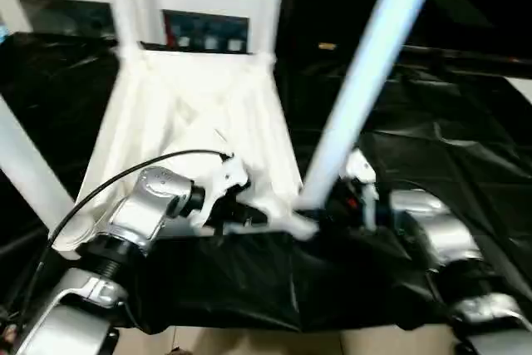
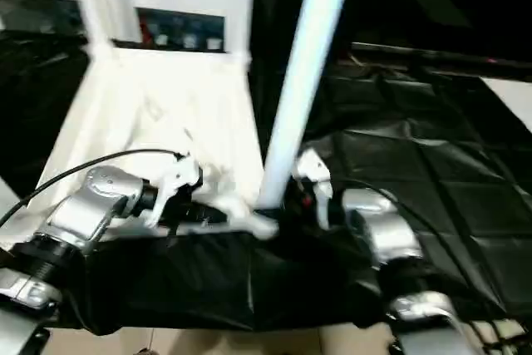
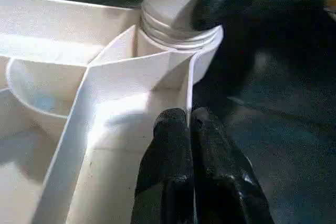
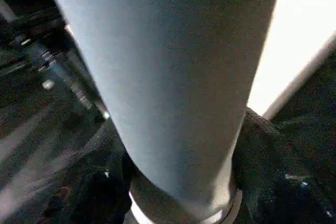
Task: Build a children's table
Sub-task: Rotate leg to tighten
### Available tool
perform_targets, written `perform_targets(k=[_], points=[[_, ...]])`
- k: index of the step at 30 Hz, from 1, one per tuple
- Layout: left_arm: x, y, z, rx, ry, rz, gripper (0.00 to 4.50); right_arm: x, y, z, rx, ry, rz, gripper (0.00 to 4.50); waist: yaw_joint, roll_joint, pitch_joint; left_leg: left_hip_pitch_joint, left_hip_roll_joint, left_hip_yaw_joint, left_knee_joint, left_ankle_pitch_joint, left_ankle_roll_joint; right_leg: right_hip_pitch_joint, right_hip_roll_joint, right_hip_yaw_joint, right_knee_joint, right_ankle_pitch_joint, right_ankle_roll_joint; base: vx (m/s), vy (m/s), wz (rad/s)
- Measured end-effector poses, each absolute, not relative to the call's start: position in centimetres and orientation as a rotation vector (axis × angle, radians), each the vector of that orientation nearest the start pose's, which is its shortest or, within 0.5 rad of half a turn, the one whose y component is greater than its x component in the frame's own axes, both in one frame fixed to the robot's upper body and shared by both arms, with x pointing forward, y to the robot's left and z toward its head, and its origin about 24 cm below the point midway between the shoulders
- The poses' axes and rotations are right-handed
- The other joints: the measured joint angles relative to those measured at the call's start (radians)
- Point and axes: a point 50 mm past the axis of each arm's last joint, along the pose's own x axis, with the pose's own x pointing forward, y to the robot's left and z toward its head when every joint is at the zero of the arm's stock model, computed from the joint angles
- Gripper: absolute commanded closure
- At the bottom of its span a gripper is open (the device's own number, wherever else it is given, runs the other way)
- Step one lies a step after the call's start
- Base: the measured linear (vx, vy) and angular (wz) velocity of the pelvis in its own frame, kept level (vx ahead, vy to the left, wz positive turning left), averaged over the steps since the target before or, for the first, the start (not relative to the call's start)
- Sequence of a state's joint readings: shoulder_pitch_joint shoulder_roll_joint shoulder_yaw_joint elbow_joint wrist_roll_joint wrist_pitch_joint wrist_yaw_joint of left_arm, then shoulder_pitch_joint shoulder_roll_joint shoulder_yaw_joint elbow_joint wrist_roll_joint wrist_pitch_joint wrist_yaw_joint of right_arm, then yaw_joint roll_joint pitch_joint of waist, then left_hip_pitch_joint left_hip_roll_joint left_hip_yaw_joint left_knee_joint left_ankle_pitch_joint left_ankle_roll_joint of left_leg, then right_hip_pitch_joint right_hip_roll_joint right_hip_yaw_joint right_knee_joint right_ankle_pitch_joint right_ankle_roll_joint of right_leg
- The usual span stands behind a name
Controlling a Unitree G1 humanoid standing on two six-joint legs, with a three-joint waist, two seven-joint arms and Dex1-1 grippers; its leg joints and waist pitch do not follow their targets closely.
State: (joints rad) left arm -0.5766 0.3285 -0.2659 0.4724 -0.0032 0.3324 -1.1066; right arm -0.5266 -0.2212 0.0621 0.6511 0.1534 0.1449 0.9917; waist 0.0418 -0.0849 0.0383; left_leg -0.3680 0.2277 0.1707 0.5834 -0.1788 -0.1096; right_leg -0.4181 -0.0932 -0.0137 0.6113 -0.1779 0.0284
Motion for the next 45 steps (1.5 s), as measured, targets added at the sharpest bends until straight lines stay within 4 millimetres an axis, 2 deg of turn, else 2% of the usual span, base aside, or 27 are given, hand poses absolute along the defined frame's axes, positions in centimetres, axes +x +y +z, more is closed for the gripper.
perform_targets(k=[2, 7, 8, 10, 13, 16, 20, 29, 32, 38, 39, 43, 45], points=[[32.1, 11.5, 5.6, 0.281, 0.496, -1.129, 4.5, 33.0, -12.3, 3.5, 0.072, 0.304, 0.895, 2.18, -0.017, 0.0, 0.0, -0.001, 0.0, -0.001, 0.0, 0.001, -0.001, -0.001, 0.0, 0.0, -0.001, 0.001, -0.001, 0.0, 0.0, 0.0], [32.2, 10.7, 5.6, 0.258, 0.489, -0.998, 4.5, 34.2, -10.5, 3.6, 0.111, 0.282, 0.722, 2.19, -0.04, 0.0, 0.0, 0.0, 0.0, -0.002, -0.002, 0.001, -0.003, -0.002, 0.001, -0.001, -0.001, 0.001, 0.0, 0.0, 0.0, 0.0], [32.1, 10.6, 5.6, 0.256, 0.487, -0.979, 4.5, 34.4, -10.2, 3.6, 0.111, 0.278, 0.707, 1.84, -0.042, 0.0, 0.0, 0.001, 0.0, -0.003, -0.003, 0.001, -0.003, -0.003, 0.002, -0.001, -0.001, 0.002, -0.002, 0.0, 0.0, 0.0], [31.9, 10.5, 5.8, 0.256, 0.484, -0.964, 4.5, 34.5, -10.0, 3.7, 0.117, 0.268, 0.702, 1.5, -0.043, 0.0, 0.0, 0.001, 0.001, -0.003, -0.004, 0.001, -0.003, -0.003, 0.002, -0.001, -0.001, 0.003, -0.004, 0.0, 0.0, 0.0], [31.7, 10.3, 5.8, 0.261, 0.479, -0.986, 4.5, 34.4, -9.9, 3.6, 0.126, 0.271, 0.715, 1.42, -0.036, 0.001, 0.0, 0.0, 0.0, -0.002, -0.007, 0.001, -0.003, -0.004, 0.002, -0.001, -0.002, 0.001, -0.003, 0.021, 0.0, 0.0], [31.7, 10.3, 5.9, 0.266, 0.477, -1.006, 4.5, 34.3, -10.2, 3.7, 0.105, 0.269, 0.76, 1.04, -0.034, 0.001, 0.0, 0.0, 0.0, -0.001, -0.008, 0.001, -0.002, -0.004, 0.002, -0.002, -0.003, 0.001, -0.004, 0.0, 0.0, 0.0], [31.4, 11.0, 6.0, 0.272, 0.49, -1.079, 4.5, 33.7, -10.7, 3.8, 0.058, 0.259, 0.882, 1.04, -0.028, 0.001, 0.0, 0.0, 0.0, -0.001, -0.008, 0.001, -0.002, -0.005, 0.002, -0.002, -0.003, 0.001, -0.004, 0.0, 0.0, 0.0], [30.4, 12.8, 6.1, 0.286, 0.532, -1.297, 4.5, 31.3, -12.4, 3.2, -0.022, 0.314, 1.198, 1.04, 0.01, 0.003, 0.001, 0.0, 0.0, 0.001, -0.005, 0.001, -0.002, -0.005, 0.0, -0.001, -0.002, 0.0, -0.004, 0.0, 0.0, 0.0], [30.5, 12.6, 6.0, 0.278, 0.537, -1.351, 4.5, 30.5, -13.7, 3.4, -0.012, 0.363, 1.257, 1.04, 0.025, 0.003, 0.001, 0.0, 0.0, 0.001, -0.003, 0.001, -0.002, 0.0, -0.001, -0.001, -0.003, 0.0, -0.004, 0.0, 0.0, 0.0], [30.7, 12.0, 5.7, 0.287, 0.545, -1.42, 4.5, 29.7, -15.0, 3.5, 0.009, 0.427, 1.31, 1.04, 0.04, 0.005, 0.002, 0.001, 0.0, 0.002, -0.003, 0.001, -0.002, 0.001, -0.001, 0.001, -0.001, 0.001, -0.004, 0.0, 0.0, 0.0], [30.7, 11.9, 5.7, 0.288, 0.543, -1.424, 4.5, 29.6, -15.0, 3.5, 0.01, 0.431, 1.309, 1.31, 0.042, 0.005, 0.002, 0.001, 0.0, 0.001, -0.003, 0.001, -0.002, 0.001, -0.001, 0.001, -0.001, 0.001, -0.004, 0.0, 0.0, 0.0], [30.7, 12.0, 5.6, 0.291, 0.54, -1.442, 4.5, 29.5, -15.0, 3.5, 0.013, 0.441, 1.308, 1.42, 0.044, 0.008, 0.001, 0.001, 0.0, 0.001, -0.004, 0.001, -0.002, 0.001, -0.001, 0.0, 0.0, 0.001, -0.004, 0.0, 0.0, 0.0], [30.7, 12.1, 5.6, 0.294, 0.538, -1.444, 4.5, 29.5, -15.0, 3.5, 0.013, 0.441, 1.308, 1.68, 0.043, 0.008, 0.001, 0.001, 0.0, 0.001, -0.004, 0.001, -0.002, 0.001, -0.001, 0.0, 0.0, 0.001, -0.004, 0.0, 0.0, 0.0]])
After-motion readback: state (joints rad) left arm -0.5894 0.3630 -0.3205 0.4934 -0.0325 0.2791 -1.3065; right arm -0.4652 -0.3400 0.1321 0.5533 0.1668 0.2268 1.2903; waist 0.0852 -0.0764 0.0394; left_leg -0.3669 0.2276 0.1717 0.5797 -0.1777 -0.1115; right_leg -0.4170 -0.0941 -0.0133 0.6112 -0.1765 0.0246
